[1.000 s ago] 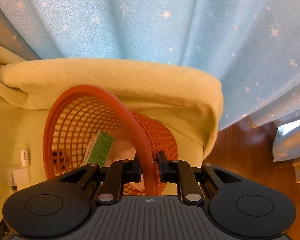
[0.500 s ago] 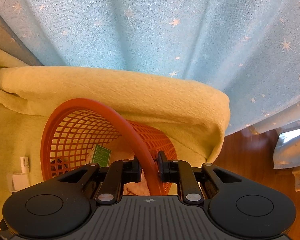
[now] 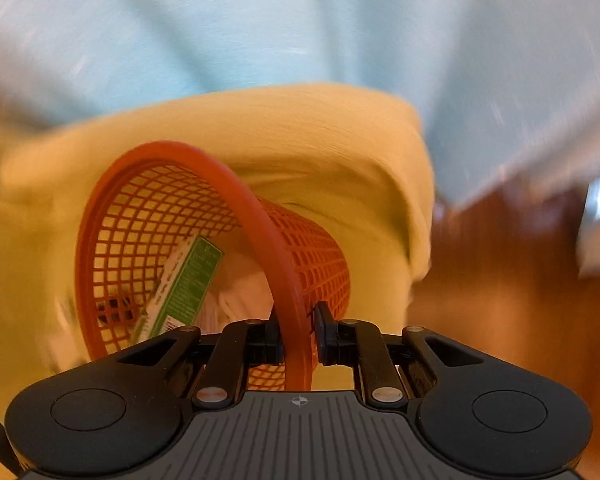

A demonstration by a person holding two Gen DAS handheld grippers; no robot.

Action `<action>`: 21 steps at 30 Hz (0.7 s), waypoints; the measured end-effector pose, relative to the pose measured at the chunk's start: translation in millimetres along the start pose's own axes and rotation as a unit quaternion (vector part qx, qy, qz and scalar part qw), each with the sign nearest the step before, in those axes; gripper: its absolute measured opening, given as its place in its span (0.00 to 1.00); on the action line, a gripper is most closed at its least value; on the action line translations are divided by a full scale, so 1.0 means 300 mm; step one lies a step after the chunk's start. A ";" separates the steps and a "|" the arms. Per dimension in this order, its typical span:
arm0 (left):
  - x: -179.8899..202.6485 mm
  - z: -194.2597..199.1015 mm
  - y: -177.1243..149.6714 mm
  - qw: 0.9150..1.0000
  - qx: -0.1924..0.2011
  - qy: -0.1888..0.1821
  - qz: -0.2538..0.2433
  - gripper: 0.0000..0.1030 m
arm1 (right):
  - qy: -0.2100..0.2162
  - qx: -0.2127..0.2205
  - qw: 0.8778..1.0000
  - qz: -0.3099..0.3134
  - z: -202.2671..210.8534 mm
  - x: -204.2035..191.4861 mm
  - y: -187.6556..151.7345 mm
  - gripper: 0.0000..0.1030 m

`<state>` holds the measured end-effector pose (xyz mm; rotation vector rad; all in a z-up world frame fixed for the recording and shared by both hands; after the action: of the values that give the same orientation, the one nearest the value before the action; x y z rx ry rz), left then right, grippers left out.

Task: Organize objects
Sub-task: 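Move the open left tool down to the brown scrunchie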

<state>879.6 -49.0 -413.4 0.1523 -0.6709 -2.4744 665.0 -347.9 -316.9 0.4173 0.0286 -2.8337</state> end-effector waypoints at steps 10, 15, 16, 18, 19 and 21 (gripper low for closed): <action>0.002 0.061 -0.034 1.000 0.002 0.006 -0.001 0.53 | 0.040 -0.009 0.998 -0.043 0.014 0.154 -0.034 0.15; 0.023 0.082 -0.038 1.000 0.005 0.005 -0.006 0.53 | 0.056 -0.011 0.997 -0.051 0.062 0.160 -0.137 0.17; 0.026 0.082 -0.038 1.000 0.005 0.005 -0.008 0.53 | 0.061 -0.007 0.997 -0.055 0.080 0.151 -0.152 0.17; 0.030 0.079 -0.036 1.000 0.004 0.006 -0.012 0.53 | 0.064 0.005 0.996 -0.061 0.101 0.129 -0.163 0.17; 0.032 0.078 -0.036 1.000 0.004 0.006 -0.014 0.53 | 0.059 0.010 0.997 -0.052 0.108 0.109 -0.166 0.17; 0.031 0.067 -0.034 1.000 0.001 0.008 -0.017 0.53 | 0.053 0.019 0.998 -0.028 0.126 0.061 -0.171 0.16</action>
<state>861.9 -38.3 -400.7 0.1855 -0.6691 -2.5015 623.5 -305.6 -287.0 0.5850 0.0078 -2.8672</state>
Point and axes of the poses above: each gripper's, at about its wrist camera, not at the fingertips, and z roughly against the way its jaws point, x to its right, y to its top, the point moved 5 cm from there along -z, roughly the way its jaws point, and after that the axes turned 8 degrees about -z, right-handed, at the moved point
